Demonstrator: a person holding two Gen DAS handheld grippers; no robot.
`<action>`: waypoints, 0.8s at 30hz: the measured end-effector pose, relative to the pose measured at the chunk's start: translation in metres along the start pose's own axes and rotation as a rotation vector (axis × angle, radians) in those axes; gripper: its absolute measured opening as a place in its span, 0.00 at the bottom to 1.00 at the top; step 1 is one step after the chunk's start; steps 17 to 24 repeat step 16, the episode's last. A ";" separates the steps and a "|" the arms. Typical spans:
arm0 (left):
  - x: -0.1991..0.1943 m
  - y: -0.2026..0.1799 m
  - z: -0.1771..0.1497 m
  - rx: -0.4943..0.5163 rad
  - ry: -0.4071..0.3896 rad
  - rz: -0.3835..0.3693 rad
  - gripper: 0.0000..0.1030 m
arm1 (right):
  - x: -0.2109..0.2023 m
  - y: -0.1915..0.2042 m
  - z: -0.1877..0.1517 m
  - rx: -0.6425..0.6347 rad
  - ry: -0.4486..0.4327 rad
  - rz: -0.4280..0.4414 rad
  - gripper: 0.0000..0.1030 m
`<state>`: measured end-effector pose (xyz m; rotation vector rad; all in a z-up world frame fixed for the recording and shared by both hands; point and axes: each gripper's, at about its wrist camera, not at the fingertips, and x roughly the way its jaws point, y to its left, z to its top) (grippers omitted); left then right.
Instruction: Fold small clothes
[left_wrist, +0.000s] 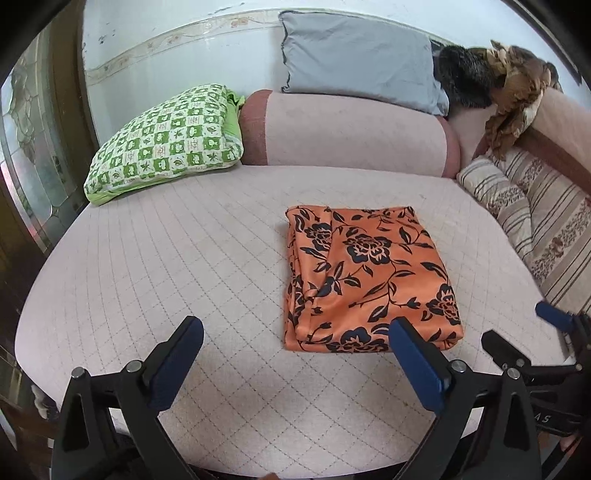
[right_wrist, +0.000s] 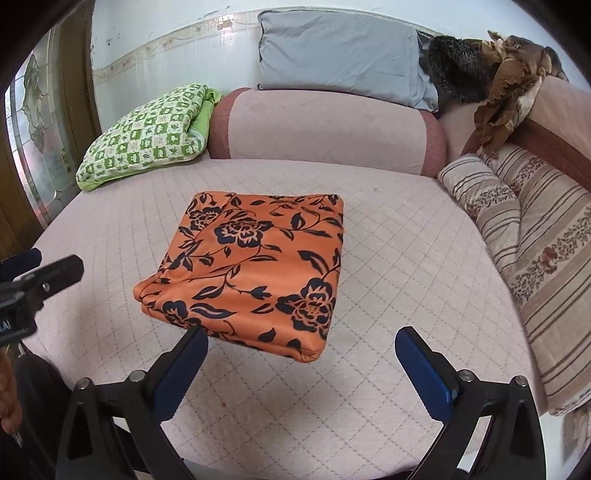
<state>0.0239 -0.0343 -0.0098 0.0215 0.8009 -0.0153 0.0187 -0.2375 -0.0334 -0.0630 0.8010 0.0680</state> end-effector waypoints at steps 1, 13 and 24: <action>0.000 -0.002 0.000 0.008 -0.002 0.002 0.97 | 0.000 -0.001 0.001 0.001 -0.002 0.002 0.99; 0.011 -0.009 0.010 0.012 -0.008 -0.025 0.97 | 0.011 -0.001 0.019 -0.014 -0.004 -0.003 0.99; 0.014 -0.009 0.011 0.019 -0.006 -0.027 0.97 | 0.017 0.003 0.024 -0.020 -0.003 -0.003 0.99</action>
